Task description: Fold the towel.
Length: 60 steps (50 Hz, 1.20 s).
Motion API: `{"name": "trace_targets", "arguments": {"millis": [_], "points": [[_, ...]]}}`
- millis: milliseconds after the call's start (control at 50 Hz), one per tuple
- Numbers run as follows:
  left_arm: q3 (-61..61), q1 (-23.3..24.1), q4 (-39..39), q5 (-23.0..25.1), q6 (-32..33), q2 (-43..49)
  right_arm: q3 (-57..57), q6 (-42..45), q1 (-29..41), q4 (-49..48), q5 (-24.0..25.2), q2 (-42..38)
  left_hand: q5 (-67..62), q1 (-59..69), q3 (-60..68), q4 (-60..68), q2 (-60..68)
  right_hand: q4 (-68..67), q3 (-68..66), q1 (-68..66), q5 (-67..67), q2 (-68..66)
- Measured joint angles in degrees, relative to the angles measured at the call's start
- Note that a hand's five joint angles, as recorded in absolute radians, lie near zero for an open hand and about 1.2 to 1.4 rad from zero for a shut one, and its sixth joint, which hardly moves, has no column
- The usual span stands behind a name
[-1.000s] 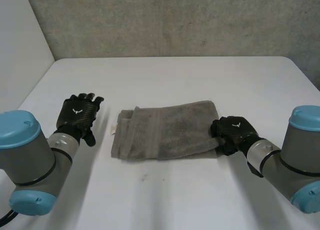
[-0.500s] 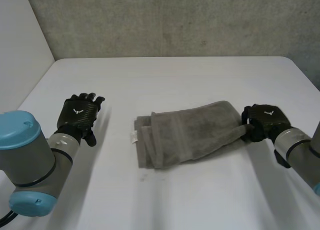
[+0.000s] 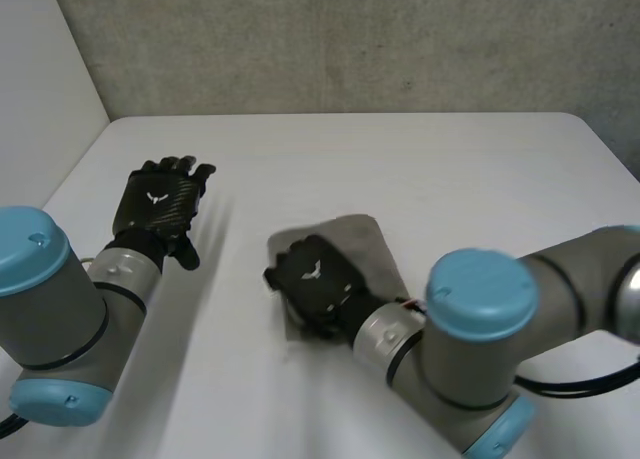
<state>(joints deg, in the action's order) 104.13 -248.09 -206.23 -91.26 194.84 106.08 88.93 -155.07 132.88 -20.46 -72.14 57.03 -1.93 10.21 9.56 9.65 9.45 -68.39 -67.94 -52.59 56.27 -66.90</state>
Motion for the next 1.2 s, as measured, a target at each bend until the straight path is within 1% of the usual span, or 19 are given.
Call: {"name": "trace_targets", "arguments": {"millis": [40, 60, 80, 100, 140, 160, 200, 300, 380, 400, 500, 540, 580, 640, 680, 760, 900, 1060, 1200], "points": [[-0.35, 0.28, 0.05, -0.06, -1.09, -0.08, -0.36, 0.19, 0.48, -0.04, 0.0, -0.81, 0.0, 0.0, 0.0, 0.0, 0.0, 0.22, 0.08, 0.0, 0.0, 0.0], [-0.72, 0.52, 0.1, -0.08, -2.28, -0.1, -0.65, 0.17, 0.63, -0.03, -0.1, -1.04, 0.0, 0.0, 0.0, 0.0, 0.0, 14.13, 14.97, 11.77, -12.5, 14.7], [-0.94, 0.65, 0.12, -0.09, -2.99, -0.1, -0.73, 0.12, 0.6, -0.03, -0.15, -0.95, 0.0, 0.0, 0.0, 0.0, 0.0, 15.31, 14.97, 12.93, -13.62, 15.91], [-1.32, 0.86, 0.16, -0.09, -4.17, -0.09, -0.83, -0.05, 0.5, 0.02, -0.31, -0.52, -0.02, 0.0, 0.0, 0.0, 0.0, 28.25, 28.94, 25.1, -26.13, 29.23], [-1.96, 1.17, 0.24, -0.07, -5.82, -0.08, -0.86, -0.22, 0.4, 0.07, -0.44, -0.09, 0.0, 0.0, 0.0, 0.0, 0.0, 28.25, 28.94, 25.1, -26.13, 29.23], [-2.67, 1.53, 0.38, -0.06, -7.45, -0.05, -0.92, -1.28, -0.25, 0.42, -1.19, 1.96, 0.0, 0.0, 0.0, 0.0, 0.0, 52.24, 51.76, 39.98, -49.41, 51.13], [-3.8, 2.09, 0.76, -0.02, -9.61, 0.03, -0.91, -2.78, -1.18, 0.9, -2.13, 3.87, 0.0, 0.0, 0.0, 0.0, 0.0, 54.89, 55.49, 40.46, -52.74, 53.94], [-6.81, 3.75, 2.62, 0.1, -13.54, 0.75, -0.95, -8.2, -4.17, 2.68, -4.46, 7.63, 0.0, 0.0, 0.0, 0.0, 0.0, 54.89, 55.7, 40.46, -53.11, 54.07], [-11.9, 7.22, 6.69, 0.16, -18.0, 3.2, -1.75, -17.96, -8.45, 6.3, -5.95, 10.2, 0.0, 0.0, 0.0, 0.0, 0.0, 54.89, 55.7, 40.46, -53.13, 54.08], [-11.9, 7.22, 6.69, 0.16, -18.0, 3.2, -1.75, -17.96, -8.45, 6.3, -5.95, 10.2, 0.0, 0.0, 0.0, 0.0, 0.0, 54.89, 55.7, 40.46, -53.13, 54.08], [-19.36, 12.58, 13.42, -0.01, -22.95, 8.35, -4.39, -27.04, -13.11, 12.41, -4.9, 9.55, 0.0, 0.0, 0.0, 0.0, 0.0, 54.89, 55.7, 40.46, -53.16, 54.08], [-19.36, 12.58, 13.42, -0.01, -22.95, 8.35, -4.39, -27.04, -13.11, 12.41, -4.9, 9.55, 0.0, 0.0, 0.0, 0.0, 0.0, 54.89, 55.7, 40.46, -53.16, 54.08], [-24.11, 15.28, 18.66, -0.5, -25.64, 13.14, -6.33, -28.77, -14.47, 15.7, -3.22, 6.8, 0.0, 0.0, 0.0, 0.0, 0.0, 54.89, 55.7, 40.46, -53.16, 54.08], [-25.6, 15.97, 20.92, -1.33, -26.4, 15.37, -7.7, -28.92, -14.92, 17.36, -2.18, 4.18, 0.0, 0.0, 0.0, 0.0, 0.0, 54.89, 55.71, 40.46, -53.16, 54.08], [-27.24, 16.6, 23.99, -3.66, -27.03, 18.82, -9.2, -27.94, -15.11, 18.48, -1.44, 0.61, 0.0, 0.0, 0.0, 0.0, 0.0, 54.89, 55.7, 40.46, -53.17, 54.08], [-27.96, 16.76, 25.93, -6.99, -26.95, 22.45, -10.46, -24.74, -15.03, 18.92, -1.37, -3.46, 0.0, 0.0, 0.0, 0.0, 0.0, 54.89, 55.71, 40.46, -53.18, 54.08], [-27.93, 16.57, 26.31, -8.98, -26.55, 24.82, -10.96, -17.75, -14.87, 18.75, -2.58, -5.19, 0.19, 0.0, 0.0, 0.0, 0.0, 54.89, 55.7, 40.46, -53.54, 54.07], [-27.7, 16.4, 26.39, -8.82, -26.42, 19.18, -10.76, -14.43, -15.02, 18.66, -7.05, 0.6, 0.19, 0.0, 0.0, 0.0, 0.0, 54.89, 55.7, 40.46, -53.71, 54.07], [-27.84, 15.65, 26.9, -8.62, -26.41, 8.31, -10.35, -14.45, -16.31, 18.26, -12.49, 8.79, 0.19, 0.0, -0.03, 0.0, -0.03, 54.89, 55.7, 40.46, -53.71, 54.07]]}}
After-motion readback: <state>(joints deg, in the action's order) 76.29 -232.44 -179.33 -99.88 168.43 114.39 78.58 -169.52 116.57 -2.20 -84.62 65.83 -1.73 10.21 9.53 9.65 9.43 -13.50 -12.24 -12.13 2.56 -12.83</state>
